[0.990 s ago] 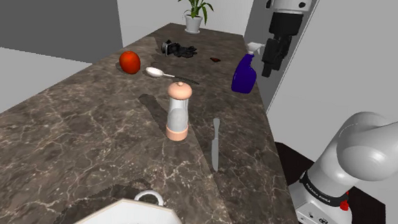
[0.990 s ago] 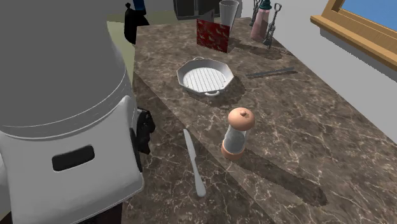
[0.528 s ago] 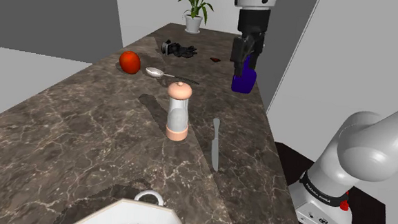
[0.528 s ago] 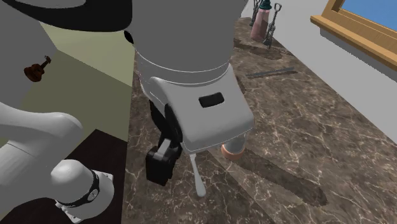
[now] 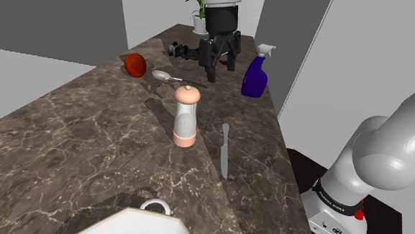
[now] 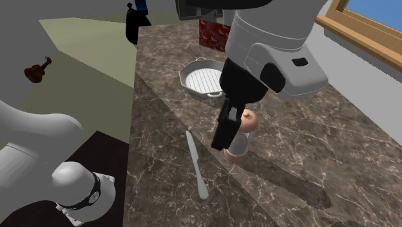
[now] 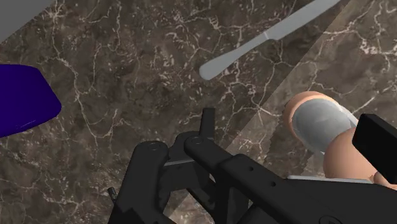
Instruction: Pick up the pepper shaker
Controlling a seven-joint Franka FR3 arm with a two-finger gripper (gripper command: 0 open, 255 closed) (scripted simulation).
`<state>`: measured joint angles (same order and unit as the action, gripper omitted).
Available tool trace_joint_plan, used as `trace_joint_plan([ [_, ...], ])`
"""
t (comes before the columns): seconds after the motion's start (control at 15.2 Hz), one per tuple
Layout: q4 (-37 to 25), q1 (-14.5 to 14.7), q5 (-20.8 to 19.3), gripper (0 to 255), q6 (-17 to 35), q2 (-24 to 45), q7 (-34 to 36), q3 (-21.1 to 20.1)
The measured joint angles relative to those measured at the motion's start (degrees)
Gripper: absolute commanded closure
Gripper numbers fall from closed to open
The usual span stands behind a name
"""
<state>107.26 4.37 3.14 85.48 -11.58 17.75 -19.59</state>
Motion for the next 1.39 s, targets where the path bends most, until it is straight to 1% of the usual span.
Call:
trace_joint_plan([
  [0.26,-10.65,1.79,-3.23,0,-2.35,10.57,5.68,-3.49],
  [0.46,-19.77,4.18,-6.39,0,-5.01,19.08,9.93,-5.48],
  [0.53,-21.58,4.75,-7.11,0,-5.45,20.92,10.68,-5.73],
  [0.66,-21.76,5.19,-7.54,0,-4.83,22.05,11.35,-5.90],
  [1.06,-17.28,5.08,-7.48,0,-0.58,21.88,11.55,-5.87],
  [1.12,-16.93,5.06,-7.47,255,-0.24,21.86,11.55,-5.86],
  [1.39,-16.68,5.04,-7.49,255,0.08,21.78,11.55,-5.85],
])
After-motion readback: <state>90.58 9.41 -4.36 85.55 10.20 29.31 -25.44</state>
